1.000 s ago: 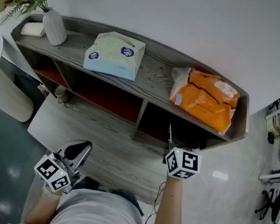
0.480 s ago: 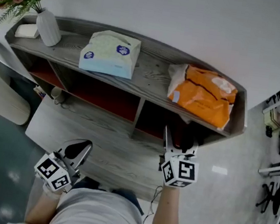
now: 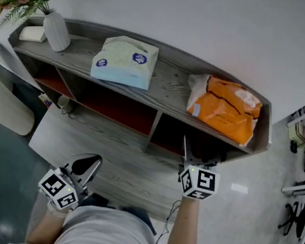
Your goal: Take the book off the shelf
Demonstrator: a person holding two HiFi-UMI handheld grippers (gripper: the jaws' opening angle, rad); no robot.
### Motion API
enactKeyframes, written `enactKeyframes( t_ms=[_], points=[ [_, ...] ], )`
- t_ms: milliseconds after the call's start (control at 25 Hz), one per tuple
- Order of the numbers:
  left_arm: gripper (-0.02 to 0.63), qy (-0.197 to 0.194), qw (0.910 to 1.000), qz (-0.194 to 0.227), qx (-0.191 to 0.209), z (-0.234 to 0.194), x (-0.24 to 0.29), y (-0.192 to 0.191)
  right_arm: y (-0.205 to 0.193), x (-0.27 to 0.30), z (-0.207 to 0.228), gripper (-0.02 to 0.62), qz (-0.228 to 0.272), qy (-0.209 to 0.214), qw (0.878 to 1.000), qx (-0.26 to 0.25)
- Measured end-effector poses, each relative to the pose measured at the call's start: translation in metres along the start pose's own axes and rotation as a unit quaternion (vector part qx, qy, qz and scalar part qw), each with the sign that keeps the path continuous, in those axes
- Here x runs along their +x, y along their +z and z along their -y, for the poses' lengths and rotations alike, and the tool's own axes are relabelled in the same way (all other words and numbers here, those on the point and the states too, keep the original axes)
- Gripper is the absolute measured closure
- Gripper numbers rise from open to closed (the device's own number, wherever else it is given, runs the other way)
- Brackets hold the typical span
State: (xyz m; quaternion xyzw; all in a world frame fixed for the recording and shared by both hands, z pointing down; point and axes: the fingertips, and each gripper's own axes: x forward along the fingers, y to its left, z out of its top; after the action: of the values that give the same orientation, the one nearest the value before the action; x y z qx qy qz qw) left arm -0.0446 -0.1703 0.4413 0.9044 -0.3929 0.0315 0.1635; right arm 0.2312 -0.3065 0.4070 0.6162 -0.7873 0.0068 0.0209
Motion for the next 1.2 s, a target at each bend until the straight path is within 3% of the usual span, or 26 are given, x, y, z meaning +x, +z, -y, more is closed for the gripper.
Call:
enactKeyframes(
  t_ms=[200, 320, 480, 560, 800, 1200],
  points=[
    [0.591, 0.01, 0.9999, 0.001, -0.003, -0.004, -0.002, -0.001, -0.007, 0.014, -0.014, 0.252, -0.014, 0.067, 0.997, 0.023],
    [0.59, 0.01, 0.9999, 0.002, -0.003, -0.003, -0.001, -0.001, -0.011, 0.019, -0.018, 0.252, -0.015, 0.077, 0.997, 0.016],
    [0.589, 0.006, 1.0, 0.0, -0.004, 0.0, 0.001, -0.002, -0.012, 0.017, -0.016, 0.256, -0.021, 0.065, 0.998, -0.001],
    [0.589, 0.002, 1.0, 0.0, -0.003, 0.001, 0.001, -0.003, -0.012, 0.013, -0.017, 0.296, -0.026, 0.06, 0.998, -0.011],
    [0.59, -0.016, 0.9999, 0.0, 0.0, 0.003, 0.002, 0.0, -0.012, -0.002, -0.028, 0.336, -0.032, 0.047, 0.998, -0.026],
    [0.59, -0.087, 0.9961, -0.008, 0.009, 0.022, 0.021, 0.005, -0.005, -0.053, -0.023, 0.357, -0.035, -0.009, 0.999, -0.013]
  ],
)
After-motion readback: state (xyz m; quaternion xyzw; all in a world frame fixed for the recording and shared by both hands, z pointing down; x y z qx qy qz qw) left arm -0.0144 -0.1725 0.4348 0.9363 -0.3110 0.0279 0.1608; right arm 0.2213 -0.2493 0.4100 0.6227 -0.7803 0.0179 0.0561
